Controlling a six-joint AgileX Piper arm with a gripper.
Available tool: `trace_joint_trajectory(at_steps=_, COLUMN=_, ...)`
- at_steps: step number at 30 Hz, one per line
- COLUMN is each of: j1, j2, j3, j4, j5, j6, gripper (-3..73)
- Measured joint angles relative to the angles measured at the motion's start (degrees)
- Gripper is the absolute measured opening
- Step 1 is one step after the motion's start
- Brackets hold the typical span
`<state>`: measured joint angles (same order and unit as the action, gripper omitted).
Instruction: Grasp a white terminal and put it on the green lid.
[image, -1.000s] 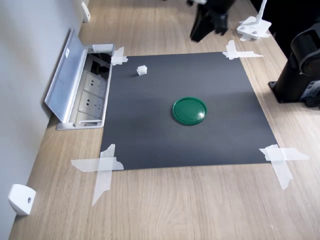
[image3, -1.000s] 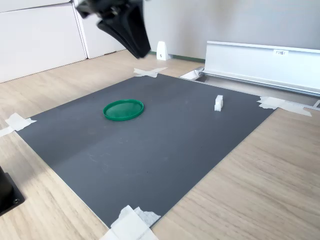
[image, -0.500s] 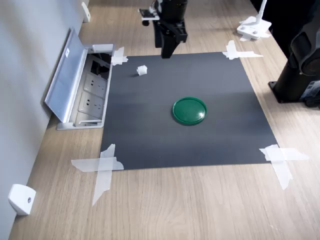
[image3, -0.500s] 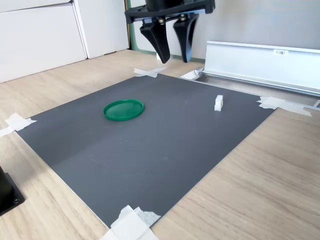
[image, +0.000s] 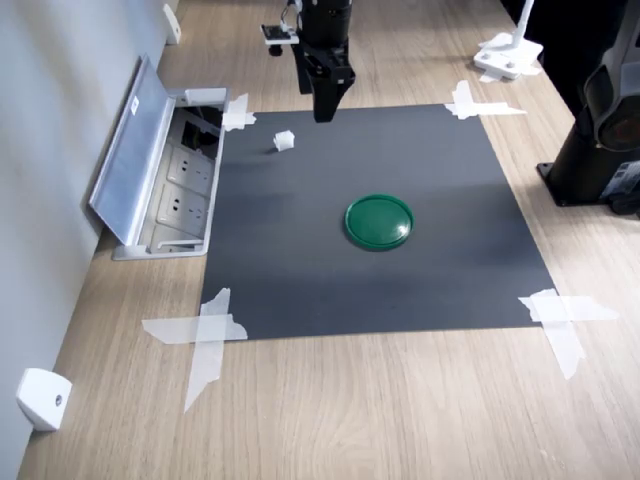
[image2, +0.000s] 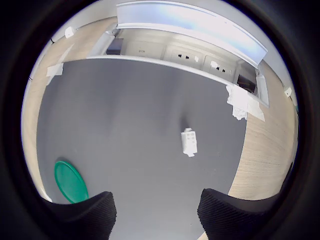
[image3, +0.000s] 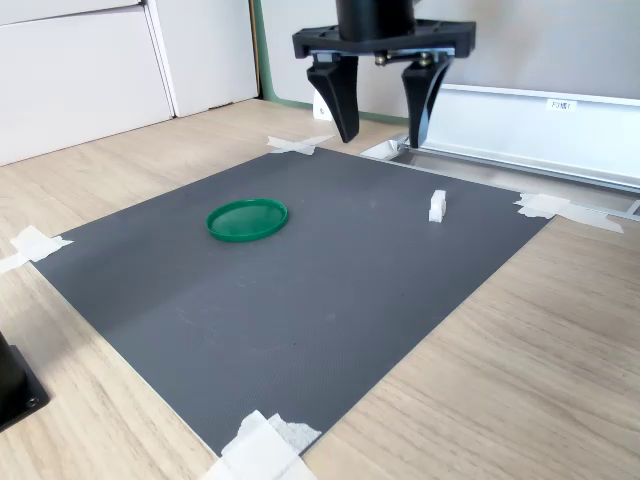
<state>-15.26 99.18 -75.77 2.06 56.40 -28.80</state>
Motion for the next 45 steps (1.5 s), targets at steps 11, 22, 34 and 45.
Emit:
trace_joint_trajectory(at_steps=11, j1=-2.96, j2=7.44, j3=-0.06, j4=-0.77, j5=-0.71, j6=-2.44, gripper=70.1)
trace_joint_trajectory(at_steps=22, j1=-4.05, j2=9.03, j3=-0.24, j4=-1.52, j5=-2.63, j6=-3.91, gripper=70.3)
trace_joint_trajectory(at_steps=34, j1=-4.05, j2=11.71, j3=-5.85, j4=-0.99, j5=-1.25, j6=-6.05, gripper=70.3)
trace_joint_trajectory(at_steps=45, j1=-3.14, j2=16.17, j3=-10.4, j4=1.66, j5=-0.9, j6=-8.32, gripper=70.3)
